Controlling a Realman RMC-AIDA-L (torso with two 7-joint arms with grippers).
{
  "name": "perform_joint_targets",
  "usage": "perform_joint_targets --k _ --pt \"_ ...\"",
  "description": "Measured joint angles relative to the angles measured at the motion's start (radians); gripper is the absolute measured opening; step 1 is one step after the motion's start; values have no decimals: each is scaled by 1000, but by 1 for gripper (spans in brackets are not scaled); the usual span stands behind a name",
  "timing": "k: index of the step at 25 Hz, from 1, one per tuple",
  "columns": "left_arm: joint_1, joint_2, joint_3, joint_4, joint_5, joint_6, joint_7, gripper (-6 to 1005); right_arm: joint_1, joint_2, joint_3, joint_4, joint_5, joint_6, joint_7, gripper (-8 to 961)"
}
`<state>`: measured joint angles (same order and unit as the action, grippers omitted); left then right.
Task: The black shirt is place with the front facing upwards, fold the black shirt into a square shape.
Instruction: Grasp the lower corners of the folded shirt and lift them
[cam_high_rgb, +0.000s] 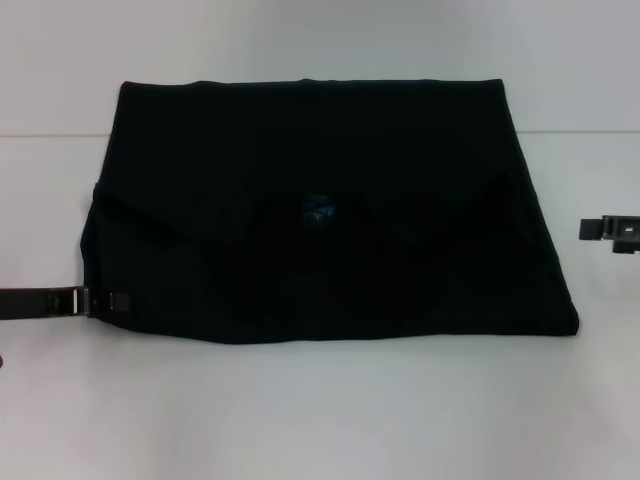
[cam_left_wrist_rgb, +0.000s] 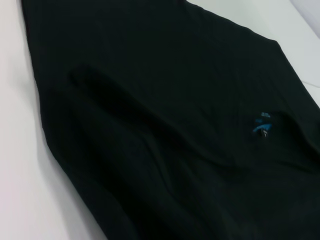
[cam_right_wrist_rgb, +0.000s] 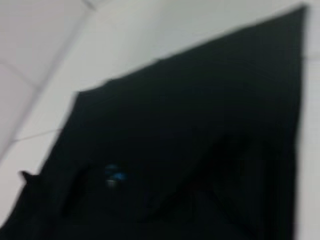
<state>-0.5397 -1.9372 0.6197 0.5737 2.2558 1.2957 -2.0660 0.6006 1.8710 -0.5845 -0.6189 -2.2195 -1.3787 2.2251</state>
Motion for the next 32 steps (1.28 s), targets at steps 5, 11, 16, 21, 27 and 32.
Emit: perform_joint_targets --k 5,11,16,21,27,32 --pt "0 3 0 -2 -7 1 -1 33 80 -6 0 4 -167 5 152 868" --pt "-8 4 0 -4 -6 10 -1 33 151 31 -16 31 -276 27 175 867" --pt "-7 5 0 -2 -9 16 -1 33 160 46 -60 77 -293 73 186 868" --pt "-8 5 0 -4 -9 16 2 34 164 58 -73 104 -295 103 180 858" --pt "-9 3 0 -4 -9 16 1 34 169 75 -94 105 -299 119 179 842" --pt "-9 3 0 -4 -9 16 1 34 170 82 -117 105 -299 130 182 829"
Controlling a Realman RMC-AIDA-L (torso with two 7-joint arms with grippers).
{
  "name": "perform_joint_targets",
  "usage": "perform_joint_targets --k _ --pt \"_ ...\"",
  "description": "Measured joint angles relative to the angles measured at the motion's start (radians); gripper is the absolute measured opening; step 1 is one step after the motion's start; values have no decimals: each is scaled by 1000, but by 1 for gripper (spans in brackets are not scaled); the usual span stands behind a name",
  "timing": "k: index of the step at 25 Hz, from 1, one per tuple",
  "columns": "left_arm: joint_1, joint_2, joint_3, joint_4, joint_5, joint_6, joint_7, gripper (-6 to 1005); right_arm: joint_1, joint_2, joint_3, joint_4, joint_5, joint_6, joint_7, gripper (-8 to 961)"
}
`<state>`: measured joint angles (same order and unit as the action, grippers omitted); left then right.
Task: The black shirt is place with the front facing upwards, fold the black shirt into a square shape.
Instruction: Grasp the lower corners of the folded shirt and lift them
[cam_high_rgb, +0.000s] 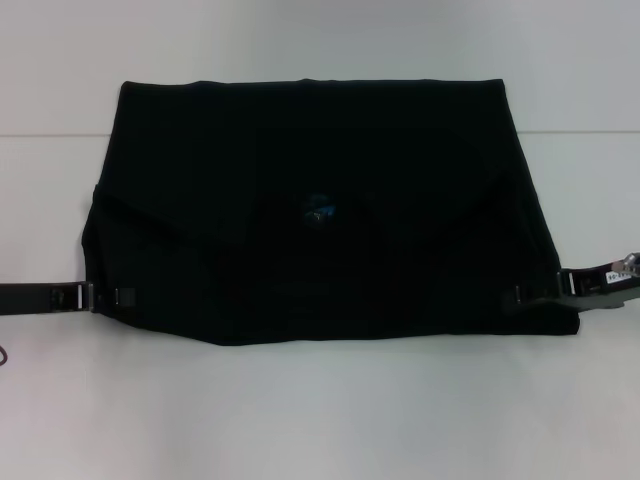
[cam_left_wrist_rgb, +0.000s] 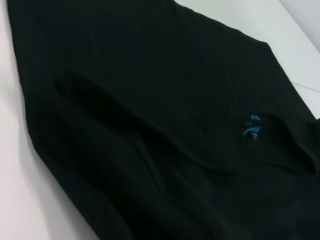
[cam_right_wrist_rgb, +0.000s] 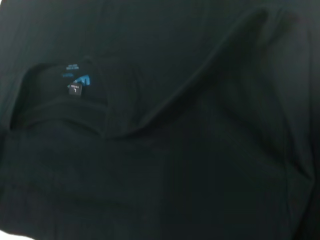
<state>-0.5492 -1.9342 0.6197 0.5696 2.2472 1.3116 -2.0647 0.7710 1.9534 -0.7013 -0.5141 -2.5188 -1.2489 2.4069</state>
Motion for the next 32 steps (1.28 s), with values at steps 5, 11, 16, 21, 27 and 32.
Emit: perform_joint_targets --k 5,11,16,21,27,32 --pt "0 0 0 -1 0 0 0 34 -4 3 -5 -3 0 10 -3 711" --pt "0 0 0 -2 0 0 0 34 -8 4 -2 -4 0 6 -3 524" --pt "0 0 0 -2 0 1 -1 34 -8 3 1 -8 1 3 -3 333" --pt "0 2 0 -2 0 22 -4 34 -10 -1 2 -11 5 -17 -4 132" --pt "-6 38 5 -4 18 153 -76 33 -13 -21 1 -25 4 -140 -39 40" --pt "-13 67 1 -4 86 348 -105 33 -45 -35 -7 -54 -41 -295 -93 42"
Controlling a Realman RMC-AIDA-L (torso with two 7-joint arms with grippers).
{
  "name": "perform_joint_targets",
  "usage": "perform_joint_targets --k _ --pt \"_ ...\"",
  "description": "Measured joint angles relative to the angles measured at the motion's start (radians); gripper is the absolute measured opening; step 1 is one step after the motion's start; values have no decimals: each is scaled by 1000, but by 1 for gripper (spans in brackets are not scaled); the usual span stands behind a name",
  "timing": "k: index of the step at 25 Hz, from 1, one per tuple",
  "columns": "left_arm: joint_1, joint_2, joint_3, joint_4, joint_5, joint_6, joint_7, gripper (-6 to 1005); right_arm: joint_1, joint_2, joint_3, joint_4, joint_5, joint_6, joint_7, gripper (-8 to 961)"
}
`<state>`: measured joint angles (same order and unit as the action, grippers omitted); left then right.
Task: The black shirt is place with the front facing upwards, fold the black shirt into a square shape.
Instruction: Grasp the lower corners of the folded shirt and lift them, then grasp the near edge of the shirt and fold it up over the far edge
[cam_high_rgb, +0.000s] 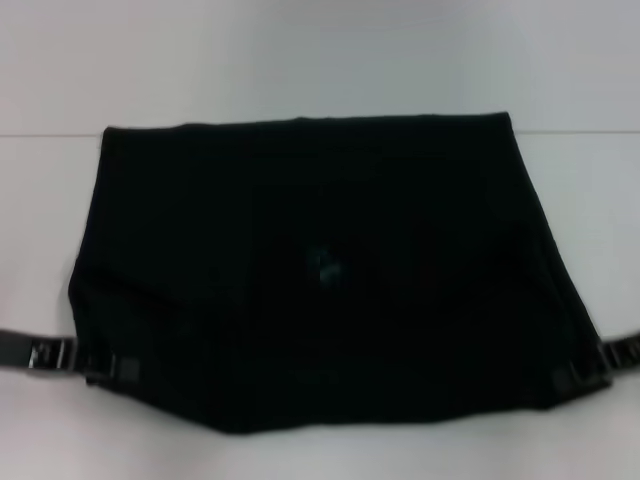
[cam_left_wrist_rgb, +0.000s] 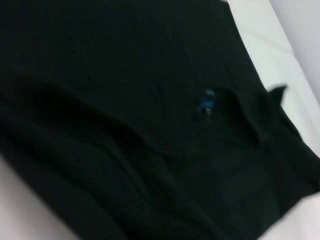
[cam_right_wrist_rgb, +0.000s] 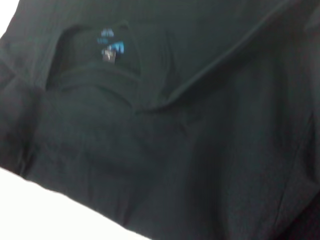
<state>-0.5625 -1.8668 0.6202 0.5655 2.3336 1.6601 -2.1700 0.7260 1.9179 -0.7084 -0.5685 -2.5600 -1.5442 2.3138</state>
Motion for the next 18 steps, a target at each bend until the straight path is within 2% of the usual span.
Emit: perform_joint_targets --k 5,10,14,18 --pt "-6 2 3 11 84 169 -2 33 -36 -1 -2 -4 -75 -145 -93 44" --pt "-14 -5 26 2 190 298 -1 33 -77 14 -2 -4 -137 -285 -208 46" --pt "-8 -19 84 -3 218 342 6 33 -98 23 -2 1 -166 -320 -262 48" --pt "-12 -21 93 -16 216 340 11 33 -98 23 21 8 -159 -322 -276 49"
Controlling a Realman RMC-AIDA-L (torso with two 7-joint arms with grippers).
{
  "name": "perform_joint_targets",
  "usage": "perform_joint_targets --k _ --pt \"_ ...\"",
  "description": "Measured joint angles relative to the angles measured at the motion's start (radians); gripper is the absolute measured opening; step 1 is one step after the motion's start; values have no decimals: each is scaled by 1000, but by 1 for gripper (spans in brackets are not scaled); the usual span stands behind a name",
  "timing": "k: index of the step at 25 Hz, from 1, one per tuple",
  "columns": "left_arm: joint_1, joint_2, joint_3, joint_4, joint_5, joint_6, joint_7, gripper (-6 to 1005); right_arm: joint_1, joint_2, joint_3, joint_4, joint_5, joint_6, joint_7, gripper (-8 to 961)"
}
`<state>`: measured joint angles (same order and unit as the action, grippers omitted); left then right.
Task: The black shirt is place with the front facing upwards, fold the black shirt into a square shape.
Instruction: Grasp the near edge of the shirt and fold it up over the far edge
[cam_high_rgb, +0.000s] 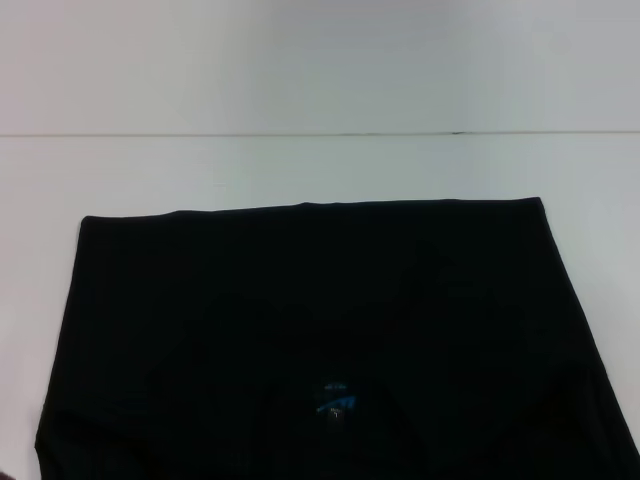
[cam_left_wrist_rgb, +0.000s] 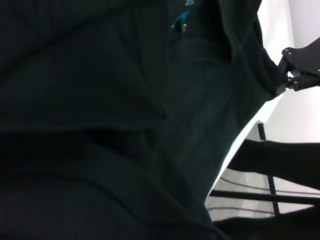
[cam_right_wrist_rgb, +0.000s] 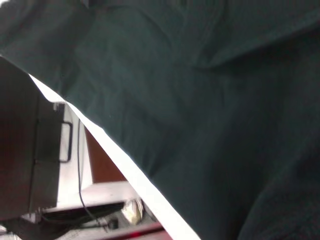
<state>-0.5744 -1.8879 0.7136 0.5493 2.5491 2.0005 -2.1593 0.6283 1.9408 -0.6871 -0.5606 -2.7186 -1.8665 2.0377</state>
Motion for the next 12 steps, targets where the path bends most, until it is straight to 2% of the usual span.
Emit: perform_joint_targets --k 4,8,12 --pt "-16 8 -67 -2 -16 -24 -2 33 6 -11 80 2 39 -6 1 51" --pt "-34 22 -212 -5 -17 -60 -13 33 7 -31 207 2 85 1 34 52" --pt "-50 37 -408 -8 -17 -146 -59 33 4 -53 363 5 177 36 109 54"
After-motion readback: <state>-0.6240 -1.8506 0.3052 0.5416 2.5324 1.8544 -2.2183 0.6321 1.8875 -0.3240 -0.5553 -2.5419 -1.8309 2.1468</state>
